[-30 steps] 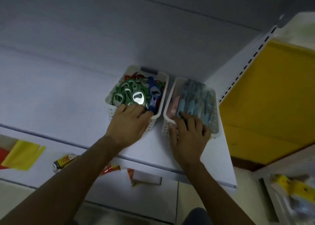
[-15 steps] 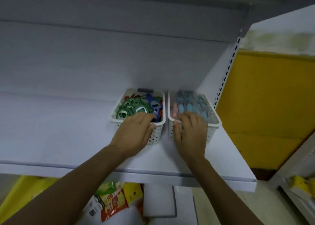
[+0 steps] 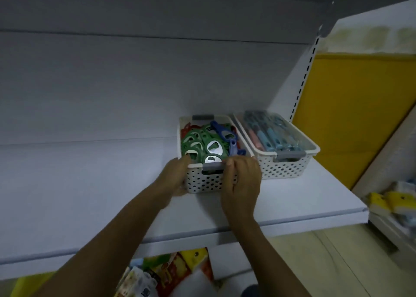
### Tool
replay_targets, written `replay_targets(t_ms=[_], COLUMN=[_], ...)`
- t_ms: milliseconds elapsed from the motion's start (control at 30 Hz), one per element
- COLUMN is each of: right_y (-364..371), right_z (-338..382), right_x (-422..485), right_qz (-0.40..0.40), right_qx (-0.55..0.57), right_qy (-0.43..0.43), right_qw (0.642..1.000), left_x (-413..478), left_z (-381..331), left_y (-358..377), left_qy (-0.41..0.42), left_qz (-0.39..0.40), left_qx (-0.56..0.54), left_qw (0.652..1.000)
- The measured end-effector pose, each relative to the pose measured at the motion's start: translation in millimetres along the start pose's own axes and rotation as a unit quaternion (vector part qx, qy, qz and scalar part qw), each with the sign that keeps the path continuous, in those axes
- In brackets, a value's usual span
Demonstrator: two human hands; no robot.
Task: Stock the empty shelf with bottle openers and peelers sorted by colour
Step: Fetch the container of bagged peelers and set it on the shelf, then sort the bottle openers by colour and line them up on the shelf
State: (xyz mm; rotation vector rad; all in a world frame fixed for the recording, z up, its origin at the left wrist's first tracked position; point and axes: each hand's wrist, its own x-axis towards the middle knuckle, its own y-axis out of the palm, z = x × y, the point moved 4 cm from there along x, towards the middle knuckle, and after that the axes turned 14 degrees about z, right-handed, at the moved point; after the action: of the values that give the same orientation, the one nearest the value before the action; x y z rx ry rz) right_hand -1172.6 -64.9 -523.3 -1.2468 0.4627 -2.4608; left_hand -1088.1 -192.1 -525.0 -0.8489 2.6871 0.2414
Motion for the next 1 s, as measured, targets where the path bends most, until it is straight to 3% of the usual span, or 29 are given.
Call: replay_targets(t_ms=[300, 367, 433, 500, 567, 600, 667, 767, 867, 933, 1000], right_y=[12.9, 15.1, 19.5, 22.2, 31.5, 37.3, 45.2, 58.6, 69.1, 78.5, 90.6], right_z=[3.9, 11.3, 16.0, 11.6, 5.7, 4.9, 7.7, 20.2, 37.7, 52.3, 69.4], right_x=[-5.3, -6.2, -7.4, -11.8, -17.0, -17.2, -12.5, 1.2, 8.0, 9.9, 12.5], right_qz=[-0.055, -0.072, -0.099, -0.148, -0.151, -0.135, -0.111, -0.086, -0.076, -0.054, -0.029], right_qx=[-0.039, -0.024, -0.007, 0.080, 0.255, 0.326, 0.382, 0.390, 0.339, 0.272, 0.190], right_qy=[-0.003, 0.016, 0.086, 0.236, 0.403, 0.444, 0.455, 0.422, 0.353, 0.321, 0.290], right_qw=[0.998, 0.997, 0.991, 0.957, 0.866, 0.823, 0.797, 0.814, 0.869, 0.906, 0.938], left_x=[9.0, 6.5, 3.9, 0.8, 1.2, 0.8, 2.1, 6.7, 11.9, 13.2, 17.7], left_z=[3.5, 2.6, 2.9, 1.2, 2.2, 2.6, 7.5, 17.3, 17.9, 10.1, 2.8], left_y=[-4.7, -5.9, -8.1, -10.4, -13.1, -15.4, -23.7, -40.1, -72.7, -97.4, -117.2], left_qy=[0.050, 0.056, 0.066, 0.067, 0.060, 0.056, 0.049, 0.053, 0.182, 0.274, 0.314], left_qz=[0.035, 0.046, 0.040, 0.044, 0.060, 0.065, 0.073, 0.112, 0.054, -0.014, -0.063], left_qx=[0.050, 0.022, 0.036, 0.043, 0.014, 0.005, -0.026, -0.062, 0.106, 0.282, 0.423], left_qw=[0.997, 0.997, 0.996, 0.996, 0.996, 0.996, 0.996, 0.990, 0.976, 0.920, 0.847])
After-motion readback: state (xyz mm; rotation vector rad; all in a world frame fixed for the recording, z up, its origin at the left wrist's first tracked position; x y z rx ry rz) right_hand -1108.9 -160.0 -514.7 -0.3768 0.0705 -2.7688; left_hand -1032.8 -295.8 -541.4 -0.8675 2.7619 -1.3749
